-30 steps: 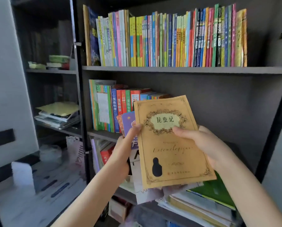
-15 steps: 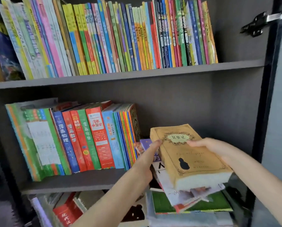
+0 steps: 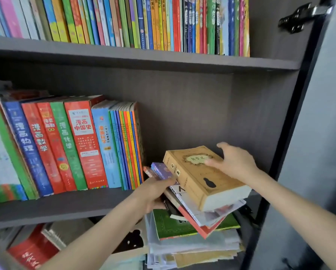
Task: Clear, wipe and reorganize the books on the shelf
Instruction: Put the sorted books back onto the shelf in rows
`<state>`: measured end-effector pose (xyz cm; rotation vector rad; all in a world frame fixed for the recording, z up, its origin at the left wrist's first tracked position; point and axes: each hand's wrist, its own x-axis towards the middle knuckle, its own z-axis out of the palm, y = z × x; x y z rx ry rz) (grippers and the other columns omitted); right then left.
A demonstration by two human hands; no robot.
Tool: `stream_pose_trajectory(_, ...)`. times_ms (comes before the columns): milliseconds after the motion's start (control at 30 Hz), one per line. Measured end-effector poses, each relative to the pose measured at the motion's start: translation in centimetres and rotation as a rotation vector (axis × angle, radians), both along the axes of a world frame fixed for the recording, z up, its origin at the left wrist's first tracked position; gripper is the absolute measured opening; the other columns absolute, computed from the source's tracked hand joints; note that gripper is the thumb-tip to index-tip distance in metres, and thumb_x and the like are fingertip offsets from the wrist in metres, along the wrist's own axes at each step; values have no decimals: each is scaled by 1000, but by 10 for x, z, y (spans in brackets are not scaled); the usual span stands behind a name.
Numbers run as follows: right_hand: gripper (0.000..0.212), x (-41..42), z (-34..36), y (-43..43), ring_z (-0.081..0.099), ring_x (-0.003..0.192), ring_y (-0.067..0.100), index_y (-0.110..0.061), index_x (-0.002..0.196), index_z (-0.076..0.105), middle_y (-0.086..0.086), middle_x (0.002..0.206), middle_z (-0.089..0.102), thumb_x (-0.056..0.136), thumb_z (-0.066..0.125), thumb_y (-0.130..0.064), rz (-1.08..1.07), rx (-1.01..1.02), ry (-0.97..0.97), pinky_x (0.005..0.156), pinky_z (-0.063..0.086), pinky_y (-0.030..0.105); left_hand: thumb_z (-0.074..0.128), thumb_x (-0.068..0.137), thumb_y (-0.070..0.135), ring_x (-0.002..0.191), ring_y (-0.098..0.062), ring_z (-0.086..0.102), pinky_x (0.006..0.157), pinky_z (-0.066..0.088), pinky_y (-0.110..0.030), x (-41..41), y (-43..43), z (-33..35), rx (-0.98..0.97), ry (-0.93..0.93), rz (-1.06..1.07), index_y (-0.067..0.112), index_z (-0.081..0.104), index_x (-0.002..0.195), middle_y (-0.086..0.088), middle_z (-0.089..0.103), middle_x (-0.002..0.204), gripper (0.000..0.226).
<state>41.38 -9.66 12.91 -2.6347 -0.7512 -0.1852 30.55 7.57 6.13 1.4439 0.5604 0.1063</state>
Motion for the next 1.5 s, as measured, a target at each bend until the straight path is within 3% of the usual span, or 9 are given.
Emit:
stream_pose_trajectory(100, 79, -58, -6, -1, 47, 127, 16, -35, 144, 33, -11, 143, 46, 78, 47, -76, 231, -77, -13, 94, 44, 33, 66, 88, 32, 79, -21, 71, 69, 60, -37, -6, -1, -8, -31, 36, -9, 9, 66, 100, -8, 75, 83, 26)
stream_pose_trajectory(233, 73, -65, -42, 6, 20, 142, 31, -31, 149, 12, 6, 157, 20, 89, 38, -63, 245, -422, -204, 113, 22, 51, 69, 85, 16, 80, -30, 69, 62, 56, -38, -5, -19, -14, -255, -24, 48, 7, 66, 100, -15, 74, 89, 18)
stream_pose_trajectory(533, 61, 1, -46, -12, 44, 128, 33, -34, 150, 16, 7, 149, 38, 94, 38, -46, 150, -269, -88, 100, 41, 43, 69, 79, 2, 60, -27, 64, 42, 48, -24, 3, -51, -3, -150, -141, 373, 2, 64, 93, -16, 68, 78, 15)
stream_pose_trajectory(800, 53, 56, -79, -1, 21, 139, 43, -30, 147, 32, 16, 155, 23, 95, 40, -30, -86, -378, 145, 112, 15, 58, 73, 74, 11, 68, -11, 63, 55, 45, -25, -32, -56, 47, 499, -287, 477, 19, 56, 81, 7, 67, 76, 20)
stream_pose_trajectory(900, 32, 55, -63, -2, 53, 114, 32, -15, 110, 64, 12, 118, 62, 99, 38, -31, -18, 1, 165, 95, 41, 40, 72, 75, 11, 65, -12, 60, 52, 39, -24, -45, -49, 62, 485, -339, 564, 15, 55, 77, 5, 65, 74, 18)
stream_pose_trajectory(967, 36, 42, -45, -3, 59, 95, 24, -18, 82, 58, 1, 88, 62, 98, 43, -47, 57, 482, 313, 83, 43, 35, 73, 75, 11, 64, -12, 58, 51, 38, -24, -51, -48, 62, 508, -365, 580, 17, 55, 77, 5, 63, 72, 19)
stream_pose_trajectory(1033, 40, 24, -24, 7, 62, 98, 20, -21, 97, 58, -2, 98, 66, 87, 55, -60, 221, 811, 641, 92, 47, 37, 74, 73, 13, 68, -12, 63, 55, 47, -28, -51, -53, 57, 555, -411, 557, 18, 57, 89, 6, 66, 77, 24)
stream_pose_trajectory(1267, 63, 16, -8, 37, 70, 92, 26, -12, 116, 59, 12, 107, 71, 59, 84, -18, 627, 1095, 787, 73, 53, 37, 75, 75, 10, 90, 4, 63, 70, 49, -11, -37, -53, 27, 781, -660, 406, 27, 46, 120, 26, 63, 102, 56)
stream_pose_trajectory(1500, 77, 38, -8, 57, 66, 102, 29, -11, 120, 54, 10, 108, 69, 51, 86, -22, 701, 1118, 775, 77, 53, 34, 77, 77, 14, 97, 11, 59, 72, 46, -7, -18, -15, 14, 824, -596, 304, 37, 36, 110, 20, 60, 105, 58)
